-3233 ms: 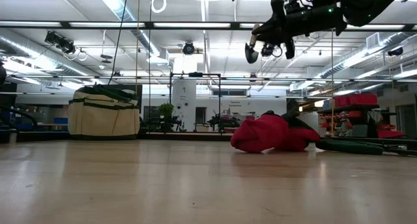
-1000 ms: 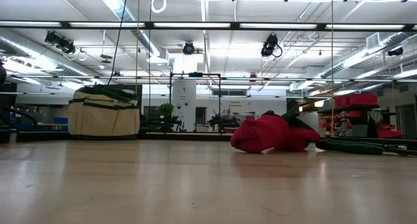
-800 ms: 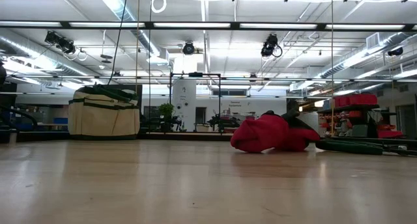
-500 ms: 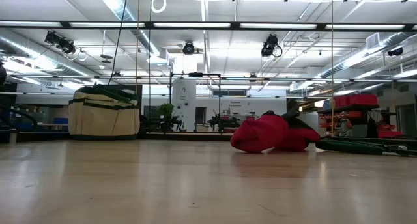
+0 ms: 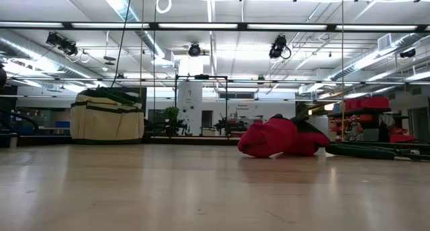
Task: Pick & Place Garden tools in Gardening bag
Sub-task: Put the top trowel into the gardening bag
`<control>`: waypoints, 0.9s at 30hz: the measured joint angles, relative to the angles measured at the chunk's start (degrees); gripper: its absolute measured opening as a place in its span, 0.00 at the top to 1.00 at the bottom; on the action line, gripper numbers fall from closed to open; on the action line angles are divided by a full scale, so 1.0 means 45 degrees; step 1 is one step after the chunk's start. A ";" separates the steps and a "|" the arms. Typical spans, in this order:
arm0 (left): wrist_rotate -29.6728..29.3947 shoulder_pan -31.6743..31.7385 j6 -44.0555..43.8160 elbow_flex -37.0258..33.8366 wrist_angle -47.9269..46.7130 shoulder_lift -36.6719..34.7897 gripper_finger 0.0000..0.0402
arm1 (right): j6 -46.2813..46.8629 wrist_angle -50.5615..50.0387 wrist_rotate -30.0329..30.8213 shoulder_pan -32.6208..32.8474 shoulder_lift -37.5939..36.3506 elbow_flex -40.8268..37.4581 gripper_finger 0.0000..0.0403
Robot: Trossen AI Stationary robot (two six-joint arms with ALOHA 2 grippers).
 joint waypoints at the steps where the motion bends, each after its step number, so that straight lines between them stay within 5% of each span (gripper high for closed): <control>1: 0.0000 0.0000 -0.0004 0.0023 0.0055 0.0069 0.86 | 0.0000 0.0000 0.0000 0.0000 0.0001 0.0000 0.86; 19: -0.0820 0.0000 -0.0686 0.0009 0.2050 0.1349 0.42 | 0.0018 -0.0123 -0.0044 -0.0005 0.0010 0.0005 0.86; 27: -0.0811 0.0000 -0.0711 0.0008 0.2003 0.1466 0.34 | 0.0044 -0.0140 -0.0039 -0.0005 0.0010 0.0005 0.86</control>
